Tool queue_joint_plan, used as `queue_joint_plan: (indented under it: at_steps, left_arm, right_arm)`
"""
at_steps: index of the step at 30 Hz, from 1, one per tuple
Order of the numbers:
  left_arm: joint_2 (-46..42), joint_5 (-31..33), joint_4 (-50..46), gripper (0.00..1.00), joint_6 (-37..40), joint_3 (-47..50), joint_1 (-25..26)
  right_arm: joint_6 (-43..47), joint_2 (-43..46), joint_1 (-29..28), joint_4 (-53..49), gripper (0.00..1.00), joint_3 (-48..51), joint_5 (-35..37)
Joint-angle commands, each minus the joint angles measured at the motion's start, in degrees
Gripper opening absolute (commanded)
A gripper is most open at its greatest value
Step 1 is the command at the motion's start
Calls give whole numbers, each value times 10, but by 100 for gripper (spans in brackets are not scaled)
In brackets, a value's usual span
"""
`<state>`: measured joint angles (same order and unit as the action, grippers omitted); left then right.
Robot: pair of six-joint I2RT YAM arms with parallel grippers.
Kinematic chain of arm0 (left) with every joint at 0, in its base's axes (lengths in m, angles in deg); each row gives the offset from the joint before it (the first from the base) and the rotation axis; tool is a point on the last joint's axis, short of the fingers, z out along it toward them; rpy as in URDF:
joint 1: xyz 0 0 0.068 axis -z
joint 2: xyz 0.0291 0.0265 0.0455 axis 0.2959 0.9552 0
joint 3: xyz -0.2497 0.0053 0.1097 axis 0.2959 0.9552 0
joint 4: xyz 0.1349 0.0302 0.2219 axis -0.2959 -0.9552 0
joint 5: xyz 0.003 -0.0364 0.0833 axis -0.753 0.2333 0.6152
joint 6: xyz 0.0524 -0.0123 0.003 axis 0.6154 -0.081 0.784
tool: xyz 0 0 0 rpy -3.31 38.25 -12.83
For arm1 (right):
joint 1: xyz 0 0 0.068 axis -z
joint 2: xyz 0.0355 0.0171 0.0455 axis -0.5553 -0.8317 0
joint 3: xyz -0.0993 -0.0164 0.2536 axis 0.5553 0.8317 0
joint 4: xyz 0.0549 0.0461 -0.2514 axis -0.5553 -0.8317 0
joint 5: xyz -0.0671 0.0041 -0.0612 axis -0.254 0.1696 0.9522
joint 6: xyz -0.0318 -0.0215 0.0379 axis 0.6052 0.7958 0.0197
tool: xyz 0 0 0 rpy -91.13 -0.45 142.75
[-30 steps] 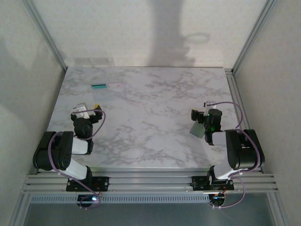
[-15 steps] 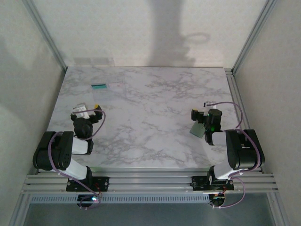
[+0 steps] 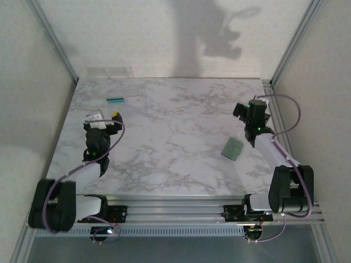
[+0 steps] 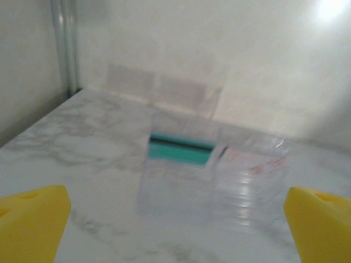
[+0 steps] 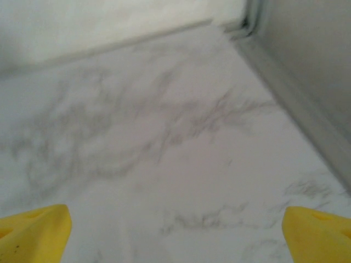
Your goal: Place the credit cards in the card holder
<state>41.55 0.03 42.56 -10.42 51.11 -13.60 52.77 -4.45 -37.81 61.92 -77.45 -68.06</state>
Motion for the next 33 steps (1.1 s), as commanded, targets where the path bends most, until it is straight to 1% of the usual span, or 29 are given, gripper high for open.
queue_joint_plan:
  at_steps: [1, 2, 3, 5, 6, 7, 10, 13, 14, 16, 19, 22, 24, 28, 31, 33]
  left_arm:
    - [-63, 2, -174, 100, -90, -35, 4]
    - [-78, -1, -211, 100, -110, -42, 4]
    - [-88, 12, -249, 100, -139, -53, 3]
    - [-105, 58, -340, 100, -206, -73, 3]
    - [-110, 72, -369, 100, -233, -78, 3]
    - [-117, 69, -388, 100, -248, -81, -1]
    - [-131, -3, -397, 100, -248, -77, -3]
    - [-134, -68, -387, 100, -264, -63, -2]
    - [-132, -88, -381, 100, -264, -60, -1]
    - [-128, -106, -385, 100, -260, -62, 7]
    - [-115, -128, -396, 100, -256, -70, 19]
    - [-97, -139, -396, 100, -262, -77, 31]
    - [-84, -146, -399, 100, -260, -84, 37]
    - [-70, -153, -398, 100, -268, -88, 46]
    - [-60, -167, -398, 100, -266, -94, 51]
    - [-54, -168, -406, 100, -263, -97, 53]
  right_arm:
    - [-124, -49, 1, -282, 96, -36, -11]
    - [-124, -61, -4, -284, 94, -30, -40]
    - [-122, -63, -7, -277, 92, -17, -64]
    - [-124, -52, -17, -258, 90, 18, -103]
    - [-127, -43, -20, -255, 90, 31, -115]
    - [-129, -33, -22, -251, 90, 45, -128]
    - [-129, -19, -29, -239, 89, 70, -170]
    - [-134, -31, -37, -264, 89, 60, -193]
    - [-140, -32, -40, -277, 90, 57, -192]
    - [-148, -32, -48, -293, 99, 56, -174]
    - [-141, -48, -54, -302, 99, 53, -152]
    - [-137, -71, -62, -321, 99, 39, -113]
    - [-130, -81, -66, -313, 99, 35, -106]
    - [-112, -124, -76, -322, 88, 8, -113]
    - [-103, -141, -96, -313, 85, 7, -107]
    - [-88, -159, -110, -311, 80, -3, -117]
